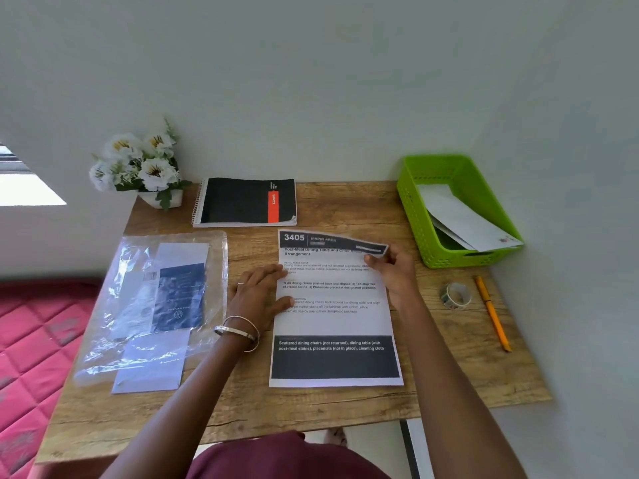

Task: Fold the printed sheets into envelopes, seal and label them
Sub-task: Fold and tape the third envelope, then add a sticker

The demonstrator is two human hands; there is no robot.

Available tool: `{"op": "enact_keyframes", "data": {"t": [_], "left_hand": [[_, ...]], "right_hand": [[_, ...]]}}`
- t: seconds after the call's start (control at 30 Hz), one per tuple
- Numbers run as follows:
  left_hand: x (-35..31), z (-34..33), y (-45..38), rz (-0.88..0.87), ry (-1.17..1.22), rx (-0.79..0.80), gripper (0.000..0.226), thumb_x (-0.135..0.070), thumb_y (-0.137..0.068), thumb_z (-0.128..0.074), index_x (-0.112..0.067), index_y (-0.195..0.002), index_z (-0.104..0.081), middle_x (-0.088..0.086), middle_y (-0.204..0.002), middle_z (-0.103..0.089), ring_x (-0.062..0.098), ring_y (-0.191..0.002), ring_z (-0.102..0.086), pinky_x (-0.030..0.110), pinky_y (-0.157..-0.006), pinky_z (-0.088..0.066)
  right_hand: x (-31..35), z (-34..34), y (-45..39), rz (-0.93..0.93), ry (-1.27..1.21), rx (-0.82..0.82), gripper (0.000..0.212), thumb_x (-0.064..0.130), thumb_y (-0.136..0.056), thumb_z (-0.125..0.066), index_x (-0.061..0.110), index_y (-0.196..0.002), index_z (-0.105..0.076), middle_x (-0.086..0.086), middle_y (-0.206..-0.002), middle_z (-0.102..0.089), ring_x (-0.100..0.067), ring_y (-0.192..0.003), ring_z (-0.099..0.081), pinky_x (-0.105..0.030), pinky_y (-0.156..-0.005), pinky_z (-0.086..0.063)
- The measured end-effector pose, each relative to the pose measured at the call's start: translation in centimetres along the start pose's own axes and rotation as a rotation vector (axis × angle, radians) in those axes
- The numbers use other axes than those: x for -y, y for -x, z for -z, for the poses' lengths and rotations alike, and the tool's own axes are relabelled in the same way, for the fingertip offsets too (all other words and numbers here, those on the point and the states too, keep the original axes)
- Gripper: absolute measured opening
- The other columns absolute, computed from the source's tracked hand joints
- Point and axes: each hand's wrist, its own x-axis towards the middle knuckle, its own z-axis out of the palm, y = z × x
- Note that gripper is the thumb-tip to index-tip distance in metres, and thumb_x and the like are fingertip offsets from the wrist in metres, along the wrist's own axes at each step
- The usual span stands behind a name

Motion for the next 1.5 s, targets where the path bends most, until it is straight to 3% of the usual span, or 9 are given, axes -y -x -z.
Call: {"op": "enact_keyframes", "data": {"t": [0.13, 0.3, 0.37, 0.5, 0.57, 0.83, 1.17, 1.37, 1.5], "left_hand": [[-0.3, 0.0, 0.0, 0.071, 0.003, -0.007, 0.072, -0.042, -0.078, -0.067, -0.03, -0.139, -0.03, -0.002, -0.14, -0.041, 0.023, -0.131, -0.035, 0.046, -0.107, -0.02], [-0.3, -0.3, 0.3, 0.083, 0.057, -0.031, 0.095, -0.041, -0.074, -0.072, -0.034, -0.145, -0.009, 0.0, -0.151, -0.017, 0.026, -0.134, -0.031, 0.055, -0.108, -0.021], [-0.3, -0.2, 0.2, 0.031, -0.036, -0.003, 0.089, -0.04, -0.078, -0.068, -0.039, -0.144, -0.009, -0.005, -0.155, -0.008, 0.027, -0.138, -0.023, 0.056, -0.107, -0.022], [0.2, -0.3, 0.0, -0.061, -0.235, 0.084, 0.05, -0.047, -0.09, -0.047, -0.049, -0.137, -0.03, -0.017, -0.155, -0.005, 0.022, -0.14, -0.011, 0.048, -0.109, -0.015], [0.5, -0.5, 0.0, -0.073, -0.23, 0.098, 0.045, -0.049, -0.092, -0.043, -0.049, -0.135, -0.033, -0.02, -0.152, -0.016, 0.018, -0.14, -0.011, 0.043, -0.108, -0.014], [0.4, -0.3, 0.1, -0.061, -0.246, 0.091, 0.051, -0.056, -0.083, -0.034, -0.047, -0.133, -0.039, -0.022, -0.146, -0.032, 0.015, -0.137, -0.02, 0.039, -0.105, -0.015], [0.1, -0.3, 0.0, -0.05, -0.291, 0.12, 0.046, -0.051, -0.092, -0.039, -0.046, -0.137, -0.034, -0.024, -0.149, -0.023, 0.013, -0.139, -0.01, 0.036, -0.106, -0.01], [0.0, -0.7, -0.1, -0.023, -0.292, 0.118, 0.045, -0.05, -0.094, -0.036, -0.046, -0.138, -0.032, -0.023, -0.15, -0.019, 0.014, -0.138, -0.009, 0.039, -0.105, -0.01], [-0.5, -0.7, 0.0, 0.003, -0.278, 0.06, 0.046, -0.046, -0.094, -0.039, -0.044, -0.139, -0.032, -0.016, -0.152, -0.017, 0.018, -0.138, -0.015, 0.042, -0.106, -0.014]], "right_hand": [[-1.1, 0.6, 0.5, 0.149, 0.158, -0.062, 0.036, -0.014, -0.074, -0.065, 0.021, -0.077, -0.072, -0.005, -0.098, -0.07, -0.019, -0.094, -0.064, -0.037, -0.089, -0.052], [-2.6, 1.7, 0.6, 0.409, 0.564, -0.029, 0.053, -0.02, -0.069, -0.049, 0.022, -0.088, -0.075, 0.0, -0.113, -0.066, -0.027, -0.112, -0.054, -0.027, -0.102, -0.036], [-2.8, 1.7, 0.9, 0.462, 0.782, -0.002, 0.054, -0.016, -0.07, -0.051, 0.024, -0.097, -0.074, 0.003, -0.123, -0.063, -0.03, -0.115, -0.048, -0.021, -0.098, -0.026], [-1.3, 0.5, 3.1, 0.398, 1.161, -0.092, 0.051, -0.009, -0.071, -0.053, 0.021, -0.108, -0.071, 0.009, -0.137, -0.053, -0.024, -0.123, -0.036, -0.038, -0.088, -0.022], [-0.7, -1.1, 3.9, 0.449, 1.18, -0.098, 0.044, -0.005, -0.076, -0.053, 0.015, -0.112, -0.069, 0.002, -0.136, -0.055, -0.024, -0.126, -0.038, -0.039, -0.093, -0.023], [-1.5, -10.0, 4.5, 0.564, 1.304, 0.485, 0.052, 0.028, -0.102, -0.033, 0.009, -0.148, -0.022, -0.008, -0.158, -0.018, -0.022, -0.147, -0.009, -0.041, -0.116, -0.01], [-1.8, -0.3, 3.1, 0.3, 1.425, 0.28, 0.056, 0.035, -0.103, -0.018, 0.012, -0.15, 0.001, -0.006, -0.159, 0.004, -0.019, -0.146, 0.01, -0.042, -0.117, 0.005], [-0.9, 2.1, 2.8, 0.2, 1.38, 0.201, 0.056, 0.026, -0.102, -0.032, 0.008, -0.151, -0.01, -0.007, -0.16, -0.007, -0.022, -0.147, 0.001, -0.045, -0.117, -0.001], [-0.5, 1.4, 4.6, 0.316, 1.125, -0.054, 0.036, 0.02, -0.09, -0.061, 0.004, -0.121, -0.056, -0.015, -0.123, -0.059, -0.035, -0.12, -0.049, -0.038, -0.093, -0.041]]}}
